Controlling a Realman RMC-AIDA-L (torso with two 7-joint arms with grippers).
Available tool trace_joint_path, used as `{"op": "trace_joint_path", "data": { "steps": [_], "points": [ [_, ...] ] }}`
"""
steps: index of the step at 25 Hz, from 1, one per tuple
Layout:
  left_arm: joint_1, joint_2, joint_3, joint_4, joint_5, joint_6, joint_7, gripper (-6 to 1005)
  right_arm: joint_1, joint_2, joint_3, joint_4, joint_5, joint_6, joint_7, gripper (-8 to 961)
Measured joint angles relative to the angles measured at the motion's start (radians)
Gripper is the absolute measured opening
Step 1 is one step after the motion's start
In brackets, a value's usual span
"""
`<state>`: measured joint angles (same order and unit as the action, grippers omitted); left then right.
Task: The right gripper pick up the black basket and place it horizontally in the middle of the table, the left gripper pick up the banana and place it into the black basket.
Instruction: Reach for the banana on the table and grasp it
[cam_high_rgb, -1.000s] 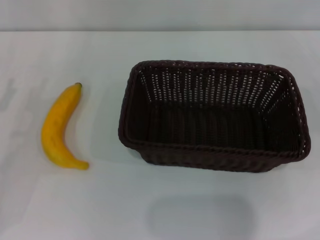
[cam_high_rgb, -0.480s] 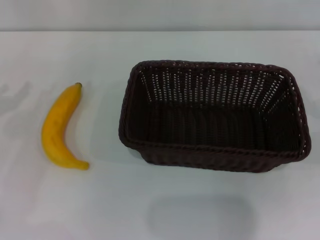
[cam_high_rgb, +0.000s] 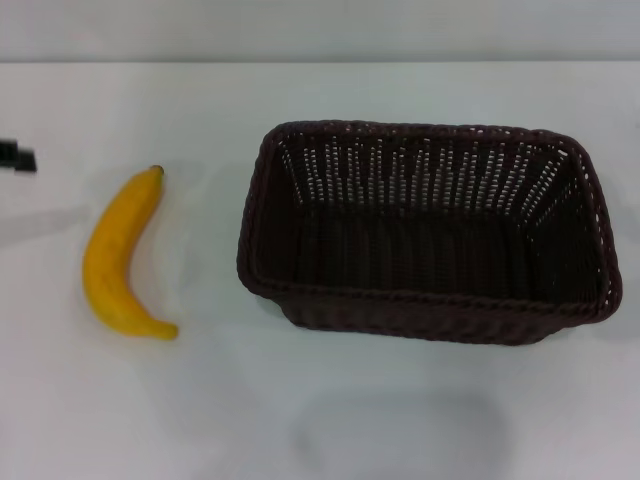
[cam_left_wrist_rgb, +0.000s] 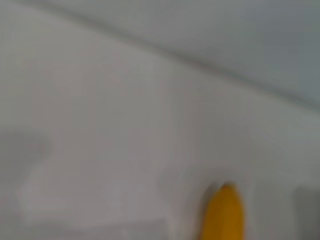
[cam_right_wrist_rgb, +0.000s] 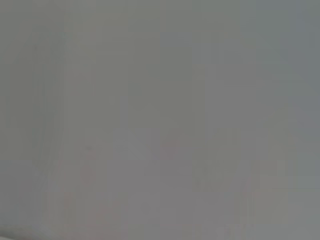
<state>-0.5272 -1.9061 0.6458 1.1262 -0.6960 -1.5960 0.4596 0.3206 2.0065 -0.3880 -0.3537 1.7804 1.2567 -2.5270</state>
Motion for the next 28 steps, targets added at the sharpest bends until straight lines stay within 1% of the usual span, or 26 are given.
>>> {"op": "trace_joint_path", "data": {
  "steps": [3,4,6,10,12,18,21,23,25,28],
  "points": [
    [-0.059,0.004,0.000,-0.004,0.156,-0.060,-0.028,755,0.005,0.001,-0.001,0.009,0.001,0.000,-0.003,673],
    [-0.074,0.001,0.000,-0.008,0.191,-0.069,-0.030,755,0.004,0.001,-0.001,0.011,0.003,0.001,-0.003,673],
    [-0.125,-0.014,0.000,-0.027,0.280,-0.082,-0.034,756,-0.006,0.001,0.000,0.014,0.009,0.002,-0.004,673],
    [-0.182,-0.035,0.015,-0.079,0.327,-0.081,-0.031,755,-0.017,0.000,0.003,0.026,0.014,0.003,-0.004,673],
    [-0.206,-0.041,0.047,-0.127,0.328,-0.067,-0.035,754,-0.019,0.000,0.010,0.040,0.015,0.003,-0.008,673],
    [-0.239,-0.052,0.174,-0.234,0.346,-0.014,-0.087,755,-0.021,0.000,0.013,0.067,0.015,0.008,-0.030,673],
    [-0.251,-0.059,0.211,-0.259,0.362,-0.004,-0.111,756,-0.023,0.000,0.012,0.069,0.013,0.008,-0.031,673],
    [-0.257,-0.070,0.221,-0.263,0.387,0.002,-0.125,756,-0.026,0.000,0.010,0.070,0.013,0.008,-0.031,673],
    [-0.260,-0.087,0.227,-0.263,0.408,0.017,-0.138,745,-0.027,0.000,0.007,0.070,0.013,0.009,-0.031,673],
    [-0.260,-0.106,0.231,-0.269,0.447,0.045,-0.151,728,-0.028,0.000,0.005,0.071,0.011,0.009,-0.031,673]
  ]
}}
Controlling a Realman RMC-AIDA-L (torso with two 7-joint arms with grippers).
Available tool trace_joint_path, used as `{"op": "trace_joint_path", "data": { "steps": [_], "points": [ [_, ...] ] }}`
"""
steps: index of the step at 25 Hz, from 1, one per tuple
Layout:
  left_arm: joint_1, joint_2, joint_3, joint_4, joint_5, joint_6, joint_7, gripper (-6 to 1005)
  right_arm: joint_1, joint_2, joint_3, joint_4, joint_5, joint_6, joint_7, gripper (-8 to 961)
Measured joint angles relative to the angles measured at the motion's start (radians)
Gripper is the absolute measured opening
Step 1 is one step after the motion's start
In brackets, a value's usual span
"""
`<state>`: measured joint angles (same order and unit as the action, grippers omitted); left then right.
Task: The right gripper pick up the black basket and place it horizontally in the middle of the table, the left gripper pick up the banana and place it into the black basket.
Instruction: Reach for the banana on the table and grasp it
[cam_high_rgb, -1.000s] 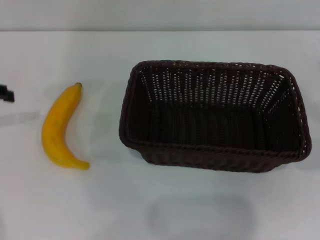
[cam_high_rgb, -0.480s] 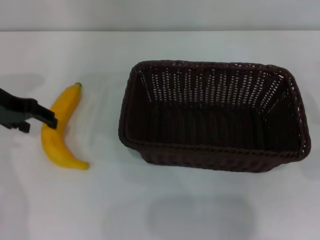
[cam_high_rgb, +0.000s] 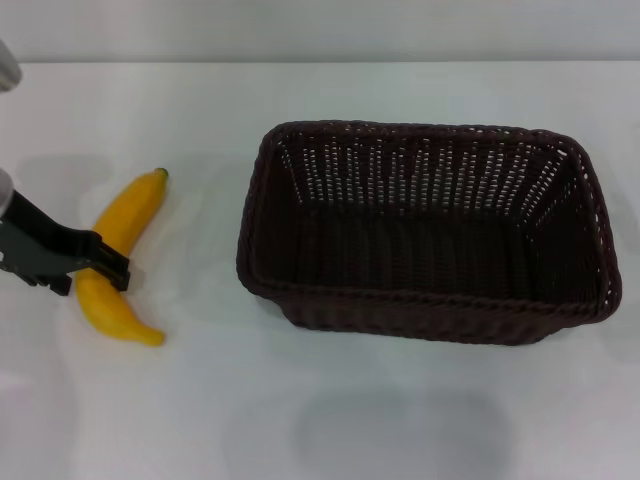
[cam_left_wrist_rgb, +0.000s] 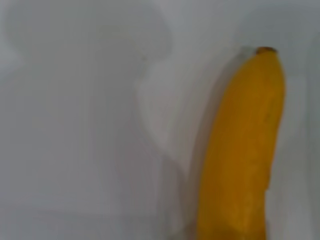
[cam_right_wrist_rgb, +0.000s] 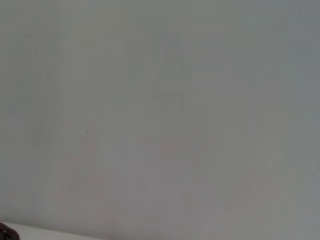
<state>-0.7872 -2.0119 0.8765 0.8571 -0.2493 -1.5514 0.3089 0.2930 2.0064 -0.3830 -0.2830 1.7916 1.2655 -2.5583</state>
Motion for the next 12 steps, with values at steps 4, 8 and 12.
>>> {"op": "trace_joint_path", "data": {
  "steps": [4,8,12],
  "points": [
    [-0.004,-0.011,0.000,-0.027,0.033,0.030,-0.011,706,0.002,0.000,-0.001,0.009,-0.002,0.000,-0.001,673],
    [-0.013,-0.009,0.001,-0.043,0.039,0.039,-0.007,683,0.005,0.000,0.000,0.010,-0.003,-0.003,-0.002,673],
    [-0.015,-0.006,0.001,-0.042,0.028,0.039,0.021,661,0.006,0.000,0.005,0.012,0.000,-0.005,-0.002,673]
  ]
}}
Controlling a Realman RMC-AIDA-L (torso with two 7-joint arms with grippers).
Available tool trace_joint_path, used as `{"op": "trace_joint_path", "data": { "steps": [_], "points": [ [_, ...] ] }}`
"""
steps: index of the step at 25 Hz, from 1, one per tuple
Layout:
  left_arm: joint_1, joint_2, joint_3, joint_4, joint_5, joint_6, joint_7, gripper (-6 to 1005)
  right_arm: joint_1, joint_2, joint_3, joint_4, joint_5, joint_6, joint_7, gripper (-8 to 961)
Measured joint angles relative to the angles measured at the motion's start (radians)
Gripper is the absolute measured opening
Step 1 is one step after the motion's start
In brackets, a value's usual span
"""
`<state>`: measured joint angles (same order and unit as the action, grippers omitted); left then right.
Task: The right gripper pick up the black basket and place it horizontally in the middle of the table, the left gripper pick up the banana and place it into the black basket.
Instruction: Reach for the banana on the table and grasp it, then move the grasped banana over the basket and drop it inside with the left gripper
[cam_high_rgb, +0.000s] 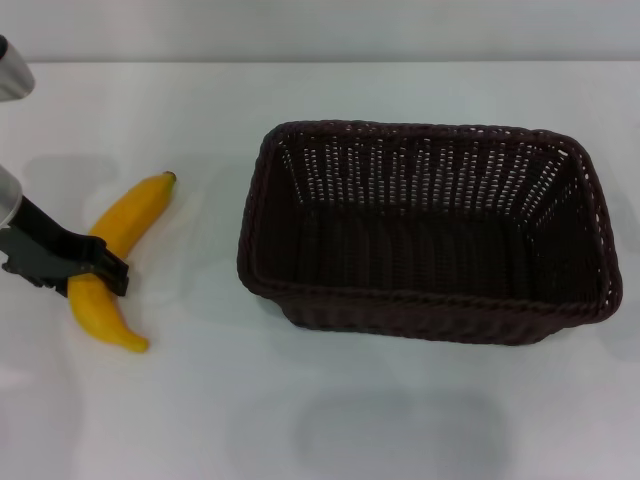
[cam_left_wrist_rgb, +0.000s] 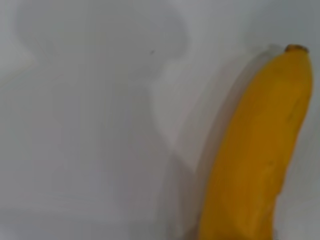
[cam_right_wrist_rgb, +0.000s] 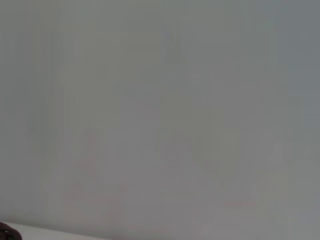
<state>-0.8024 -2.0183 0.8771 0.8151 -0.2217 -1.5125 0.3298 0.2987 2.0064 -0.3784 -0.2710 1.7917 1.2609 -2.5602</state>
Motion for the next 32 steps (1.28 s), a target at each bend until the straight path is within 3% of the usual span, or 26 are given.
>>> {"op": "trace_joint_path", "data": {
  "steps": [12,16,21,25,29,30,32],
  "points": [
    [-0.022,0.014,0.000,0.023,-0.001,-0.007,0.028,526,0.003,0.001,0.004,0.015,0.004,-0.005,0.000,673],
    [-0.015,0.019,-0.007,0.151,-0.055,-0.071,0.048,513,0.004,0.002,0.004,0.020,0.012,-0.005,0.000,673],
    [-0.012,0.039,-0.008,0.440,-0.181,-0.283,0.097,514,0.004,0.002,0.004,0.021,0.017,-0.005,-0.002,673],
    [-0.027,0.053,-0.003,0.553,-0.329,-0.415,0.162,514,0.007,0.002,0.004,0.021,0.017,-0.008,-0.010,673],
    [-0.047,0.048,0.002,0.538,-0.418,-0.436,0.196,514,0.010,0.001,0.004,0.019,0.017,-0.009,-0.011,673],
    [-0.067,0.028,0.005,0.495,-0.449,-0.395,0.216,514,0.011,0.001,0.004,0.018,0.017,-0.009,-0.011,673],
    [-0.081,0.016,0.005,0.468,-0.455,-0.356,0.226,515,0.011,0.000,0.004,0.016,0.017,-0.009,-0.011,673]
  ]
}}
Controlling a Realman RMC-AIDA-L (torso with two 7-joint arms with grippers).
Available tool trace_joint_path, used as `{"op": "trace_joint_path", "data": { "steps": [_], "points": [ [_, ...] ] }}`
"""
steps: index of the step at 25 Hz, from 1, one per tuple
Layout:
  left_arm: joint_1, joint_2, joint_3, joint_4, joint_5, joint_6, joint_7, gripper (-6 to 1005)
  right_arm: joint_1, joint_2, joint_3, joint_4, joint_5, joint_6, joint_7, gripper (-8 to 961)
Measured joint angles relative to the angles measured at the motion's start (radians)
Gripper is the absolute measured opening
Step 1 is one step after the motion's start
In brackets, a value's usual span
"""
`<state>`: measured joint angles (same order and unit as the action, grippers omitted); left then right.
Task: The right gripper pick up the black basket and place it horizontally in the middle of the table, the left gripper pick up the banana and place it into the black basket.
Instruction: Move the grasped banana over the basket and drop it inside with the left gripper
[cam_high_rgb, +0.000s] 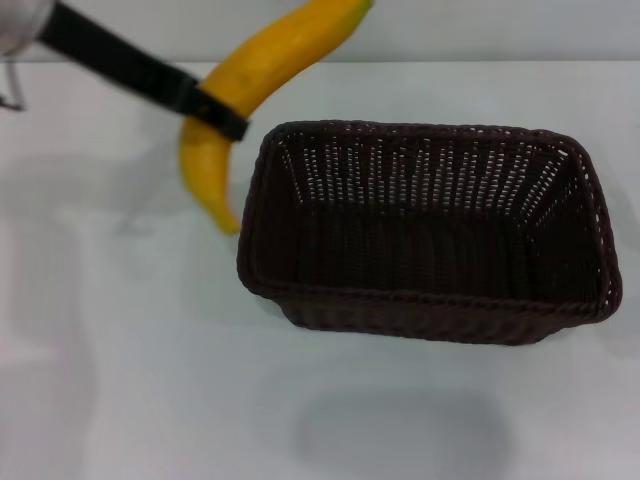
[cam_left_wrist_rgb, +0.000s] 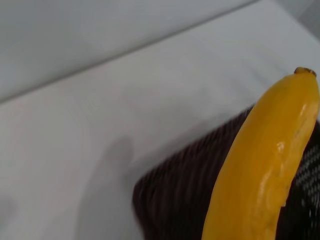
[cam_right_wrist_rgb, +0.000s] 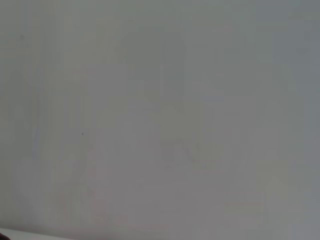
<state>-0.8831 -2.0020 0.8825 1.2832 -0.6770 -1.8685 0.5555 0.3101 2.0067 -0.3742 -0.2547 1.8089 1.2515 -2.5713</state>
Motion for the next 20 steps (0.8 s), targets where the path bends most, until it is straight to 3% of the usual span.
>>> {"op": "trace_joint_path", "data": {
  "steps": [8,11,17,20],
  "points": [
    [-0.110,-0.044,0.007,-0.252,-0.031,0.146,0.154,515,0.000,0.000,0.000,-0.003,0.000,0.000,-0.012,673],
    [-0.114,-0.054,0.007,-0.263,-0.042,0.173,0.160,515,0.000,0.000,0.000,-0.003,0.000,0.000,-0.013,673],
    [-0.071,-0.062,0.005,-0.222,-0.090,0.216,0.222,516,-0.004,0.000,0.000,-0.003,0.000,0.002,-0.013,673],
    [-0.005,-0.065,0.001,-0.184,-0.147,0.243,0.296,649,-0.005,0.000,0.000,-0.003,0.000,0.008,-0.013,673]
  ]
}}
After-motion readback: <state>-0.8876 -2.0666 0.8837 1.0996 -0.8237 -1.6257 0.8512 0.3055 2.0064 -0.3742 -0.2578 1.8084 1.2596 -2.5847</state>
